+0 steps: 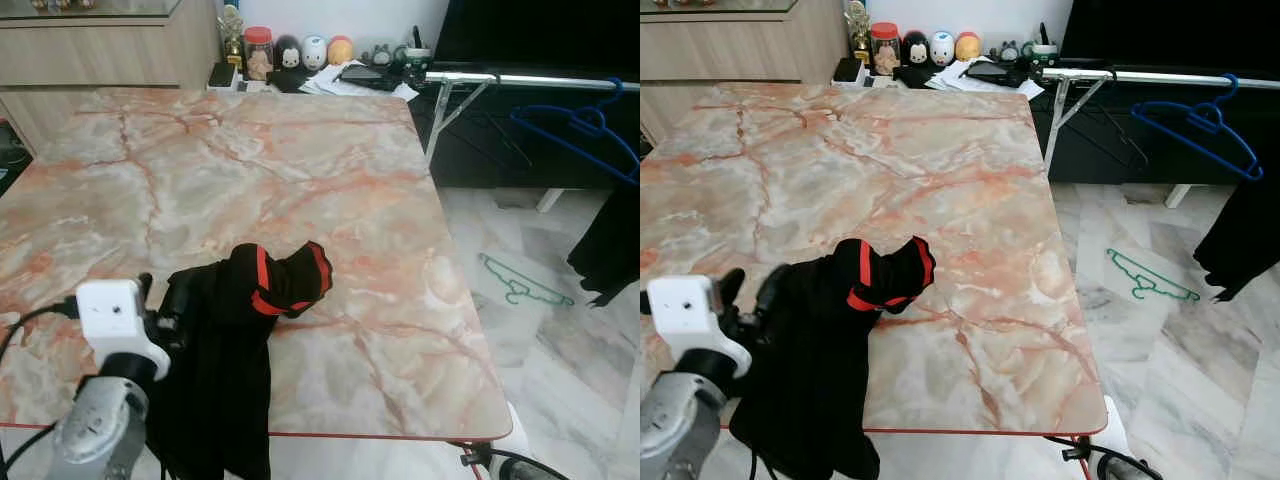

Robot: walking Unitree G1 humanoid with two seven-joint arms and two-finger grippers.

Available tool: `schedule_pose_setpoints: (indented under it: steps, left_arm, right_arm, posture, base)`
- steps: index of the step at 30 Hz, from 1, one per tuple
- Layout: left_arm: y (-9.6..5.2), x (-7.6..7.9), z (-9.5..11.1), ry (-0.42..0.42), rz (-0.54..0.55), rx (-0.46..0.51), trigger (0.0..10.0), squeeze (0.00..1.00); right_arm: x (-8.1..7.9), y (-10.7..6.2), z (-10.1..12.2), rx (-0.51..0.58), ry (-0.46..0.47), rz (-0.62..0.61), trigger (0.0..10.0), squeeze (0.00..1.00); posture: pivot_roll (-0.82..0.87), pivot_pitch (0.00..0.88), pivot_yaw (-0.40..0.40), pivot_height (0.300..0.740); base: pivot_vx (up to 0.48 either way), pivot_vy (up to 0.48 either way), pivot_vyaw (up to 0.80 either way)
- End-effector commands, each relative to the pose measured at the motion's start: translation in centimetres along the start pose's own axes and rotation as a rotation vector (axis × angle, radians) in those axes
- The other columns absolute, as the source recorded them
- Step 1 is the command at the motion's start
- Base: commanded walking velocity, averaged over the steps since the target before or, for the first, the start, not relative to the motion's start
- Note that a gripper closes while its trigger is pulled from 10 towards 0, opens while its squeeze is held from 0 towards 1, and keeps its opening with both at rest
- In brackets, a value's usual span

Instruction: Hang hanger

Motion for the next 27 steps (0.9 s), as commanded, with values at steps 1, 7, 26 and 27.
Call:
schedule_pose_setpoints:
  steps: [1,7,26,27]
  left_arm:
    - [0.0,0.2,0.0,0.016,0.002,0.014,10.0,0.0]
    - [0.6,0.2,0.0,0.017,0.01,0.028,10.0,0.0]
    - [1.1,0.5,0.1,0.018,-0.016,0.048,10.0,0.0]
    - [1.1,0.5,0.1,0.019,-0.017,0.048,10.0,0.0]
  right_arm:
    - [0.4,-0.1,-0.1,0.005,0.007,-0.016,10.0,0.0]
    - [0.3,-0.1,-0.2,0.005,0.012,-0.016,10.0,0.0]
    - [0.1,-0.1,-0.4,0.001,0.017,-0.016,10.0,0.0]
    - [0.1,-0.1,-0.4,0.001,0.017,-0.016,10.0,0.0]
  posture:
    - [0.02,0.05,-0.061,0.74]
    - [0.02,0.041,-0.053,0.74]
    - [0.01,0.042,-0.045,0.74]
    - [0.01,0.042,-0.045,0.74]
  base:
    - [0.0,0.0,0.0]
    - [0.0,-0.425,0.0]
    - [0.0,-0.303,0.0]
    - [0.0,-0.48,0.0]
Point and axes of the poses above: a point about 5 cm out from each wrist's last joint towards the gripper, its own y axis pointing out of the wrist towards the gripper, its own z axis along the axis of the wrist's last joint, x = y × z, the point moved 1 cm from there along y, pointing out of the wrist towards the gripper, and after that the axes turned 5 degrees about -y, right-handed, at the moved point
